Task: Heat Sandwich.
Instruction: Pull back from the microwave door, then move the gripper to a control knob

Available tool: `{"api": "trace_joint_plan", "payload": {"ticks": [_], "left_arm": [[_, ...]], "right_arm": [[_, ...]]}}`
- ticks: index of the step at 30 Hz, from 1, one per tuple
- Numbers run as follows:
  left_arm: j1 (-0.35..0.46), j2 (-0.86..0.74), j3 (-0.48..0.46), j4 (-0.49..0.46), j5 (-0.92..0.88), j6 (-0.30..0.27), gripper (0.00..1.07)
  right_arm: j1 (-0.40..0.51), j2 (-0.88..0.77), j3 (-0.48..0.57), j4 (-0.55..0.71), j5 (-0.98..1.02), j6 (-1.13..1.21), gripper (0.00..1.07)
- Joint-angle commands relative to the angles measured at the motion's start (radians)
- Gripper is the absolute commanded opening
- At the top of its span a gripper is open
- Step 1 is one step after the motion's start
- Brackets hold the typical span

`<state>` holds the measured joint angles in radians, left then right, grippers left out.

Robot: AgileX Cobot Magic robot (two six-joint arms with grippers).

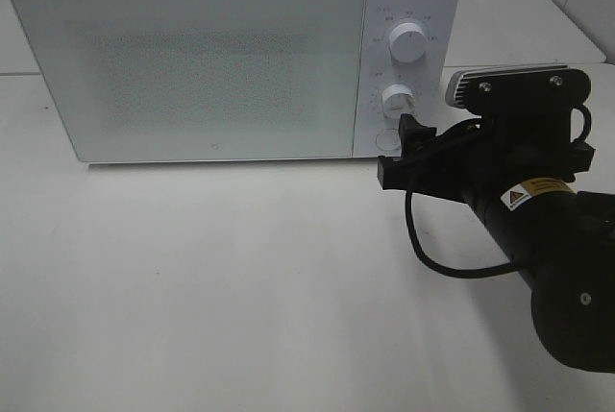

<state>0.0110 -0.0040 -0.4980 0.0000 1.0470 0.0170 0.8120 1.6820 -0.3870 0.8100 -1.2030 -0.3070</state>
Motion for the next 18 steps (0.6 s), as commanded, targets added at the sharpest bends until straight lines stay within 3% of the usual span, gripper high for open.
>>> {"api": "trace_joint_plan", "payload": {"ticks": [1, 12, 18], "left_arm": [[0.001, -0.026, 0.004, 0.000, -0.010, 0.000, 0.98], [0.001, -0.026, 0.004, 0.000, -0.010, 0.000, 0.98], [0.001, -0.026, 0.004, 0.000, -0.010, 0.000, 0.98]], "right_arm": [[0.001, -0.002, -0.003, 0.000, -0.077, 0.004, 0.76], [-0.001, 0.137, -0.093, 0.008, -0.122, 0.007, 0.76], [-0.069, 0.185, -0.164, -0.027, -0.117, 0.055, 0.76]]}}
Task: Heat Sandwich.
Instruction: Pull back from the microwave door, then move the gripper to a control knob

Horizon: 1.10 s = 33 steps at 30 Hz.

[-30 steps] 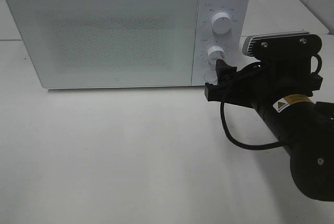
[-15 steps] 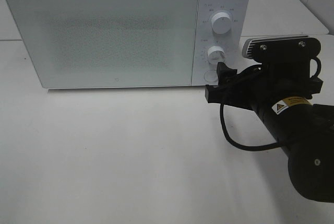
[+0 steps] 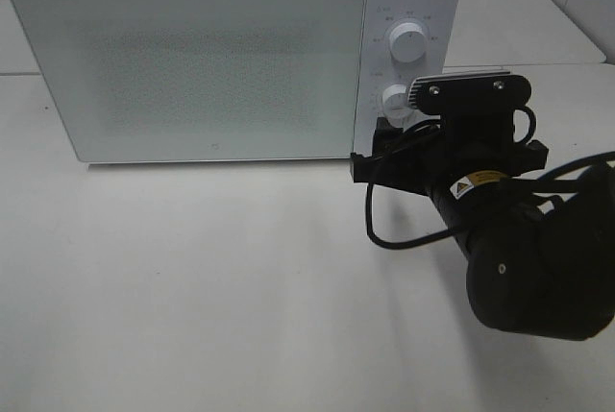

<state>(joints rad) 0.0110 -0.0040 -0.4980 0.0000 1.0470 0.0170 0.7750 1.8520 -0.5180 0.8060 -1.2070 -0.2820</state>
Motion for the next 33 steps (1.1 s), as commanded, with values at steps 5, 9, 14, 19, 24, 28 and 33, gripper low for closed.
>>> {"api": "trace_joint_plan", "payload": {"ticks": [5, 9, 14, 19, 24, 28, 33], "left_arm": [[0.001, -0.026, 0.004, 0.000, -0.010, 0.000, 0.98], [0.001, -0.026, 0.004, 0.000, -0.010, 0.000, 0.98], [0.001, -0.026, 0.004, 0.000, -0.010, 0.000, 0.98], [0.001, -0.026, 0.004, 0.000, -0.010, 0.000, 0.98], [0.001, -0.026, 0.004, 0.000, -0.010, 0.000, 0.98], [0.001, -0.026, 0.004, 0.000, -0.010, 0.000, 0.98], [0.001, -0.026, 0.004, 0.000, -0.010, 0.000, 0.98]], "right_arm": [[-0.082, 0.052, -0.089, -0.072, -0.073, 0.032, 0.75], [-0.121, 0.084, -0.131, -0.124, -0.055, 0.037, 0.75], [-0.148, 0.120, -0.175, -0.147, -0.035, 0.061, 0.75], [-0.148, 0.149, -0.198, -0.158, -0.030, 0.066, 0.75], [-0.148, 0.175, -0.221, -0.182, -0.010, 0.078, 0.75], [-0.148, 0.206, -0.246, -0.185, -0.007, 0.079, 0.75], [-0.148, 0.211, -0.251, -0.183, -0.007, 0.080, 0.75]]}}
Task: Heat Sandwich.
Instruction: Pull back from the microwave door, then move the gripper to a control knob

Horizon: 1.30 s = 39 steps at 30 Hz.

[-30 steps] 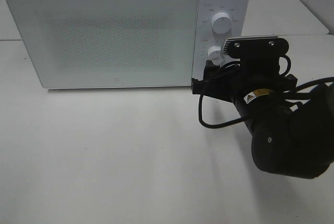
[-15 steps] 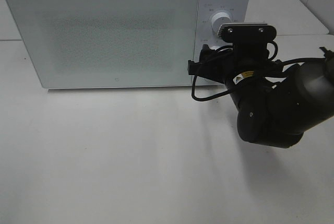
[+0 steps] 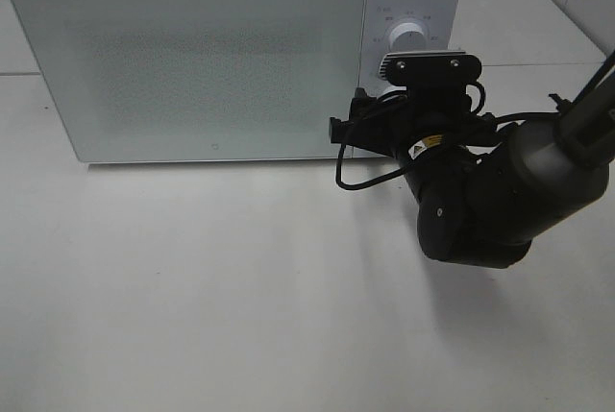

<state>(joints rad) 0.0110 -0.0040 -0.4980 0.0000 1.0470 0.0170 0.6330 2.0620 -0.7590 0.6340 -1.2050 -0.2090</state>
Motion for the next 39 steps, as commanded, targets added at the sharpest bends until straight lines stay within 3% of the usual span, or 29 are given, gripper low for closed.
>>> {"api": "trace_joint_plan", "payload": {"ticks": [1, 7, 10, 11, 12, 15, 18, 32, 39], "left_arm": [[0.001, -0.026, 0.004, 0.000, -0.010, 0.000, 0.98], [0.001, -0.026, 0.004, 0.000, -0.010, 0.000, 0.98], [0.001, -0.026, 0.004, 0.000, -0.010, 0.000, 0.98], [0.001, -0.026, 0.004, 0.000, -0.010, 0.000, 0.98], [0.001, -0.026, 0.004, 0.000, -0.010, 0.000, 0.98], [0.001, -0.026, 0.004, 0.000, -0.010, 0.000, 0.98], [0.001, -0.026, 0.004, 0.000, -0.010, 0.000, 0.98], [0.001, -0.026, 0.004, 0.000, -0.010, 0.000, 0.98], [0.001, -0.026, 0.004, 0.000, -0.010, 0.000, 0.98]], "right_arm": [[-0.006, 0.001, -0.010, -0.012, -0.004, 0.007, 0.74], [-0.006, 0.002, -0.010, -0.012, 0.020, 0.009, 0.61], [-0.006, 0.002, -0.010, -0.012, 0.021, 0.015, 0.42], [-0.006, 0.002, -0.010, -0.012, 0.019, 0.032, 0.28], [-0.006, 0.002, -0.010, -0.012, 0.019, 0.032, 0.28], [-0.006, 0.002, -0.010, -0.012, 0.019, 0.035, 0.06], [-0.006, 0.002, -0.010, -0.012, 0.019, 0.035, 0.00], [-0.006, 0.002, -0.010, -0.012, 0.015, 0.039, 0.00], [-0.006, 0.002, -0.010, -0.012, -0.001, 0.192, 0.00]]}}
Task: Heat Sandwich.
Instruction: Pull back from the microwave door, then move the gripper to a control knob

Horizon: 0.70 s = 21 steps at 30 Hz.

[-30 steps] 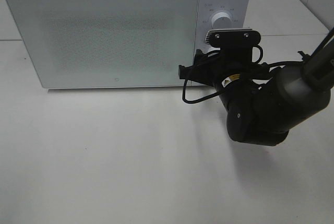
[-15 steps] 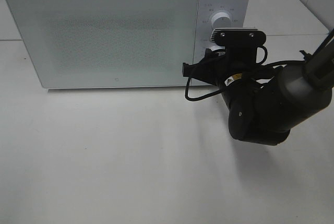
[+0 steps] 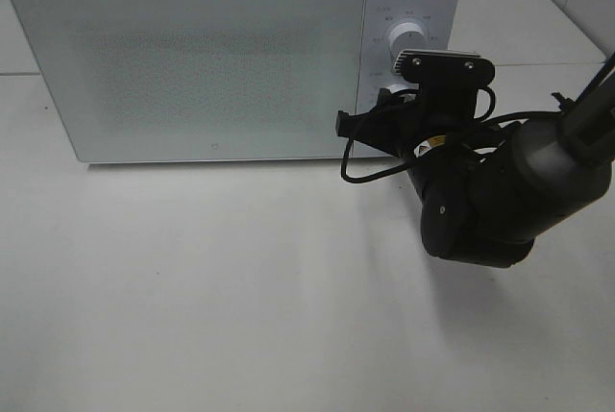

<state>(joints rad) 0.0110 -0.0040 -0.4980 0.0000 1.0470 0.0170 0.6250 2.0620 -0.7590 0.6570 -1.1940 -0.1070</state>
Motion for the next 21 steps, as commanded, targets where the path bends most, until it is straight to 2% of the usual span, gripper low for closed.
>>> {"api": "trace_joint_plan", "payload": {"ticks": [1, 7, 21], "left_arm": [[0.001, -0.026, 0.004, 0.000, -0.010, 0.000, 0.98], [0.001, -0.026, 0.004, 0.000, -0.010, 0.000, 0.98], [0.001, -0.026, 0.004, 0.000, -0.010, 0.000, 0.98]], "right_arm": [[0.002, 0.002, -0.010, -0.035, -0.020, 0.121, 0.00], [0.002, 0.002, -0.011, -0.047, -0.071, 0.440, 0.00], [0.002, 0.002, -0.011, -0.043, -0.115, 0.983, 0.00]]}}
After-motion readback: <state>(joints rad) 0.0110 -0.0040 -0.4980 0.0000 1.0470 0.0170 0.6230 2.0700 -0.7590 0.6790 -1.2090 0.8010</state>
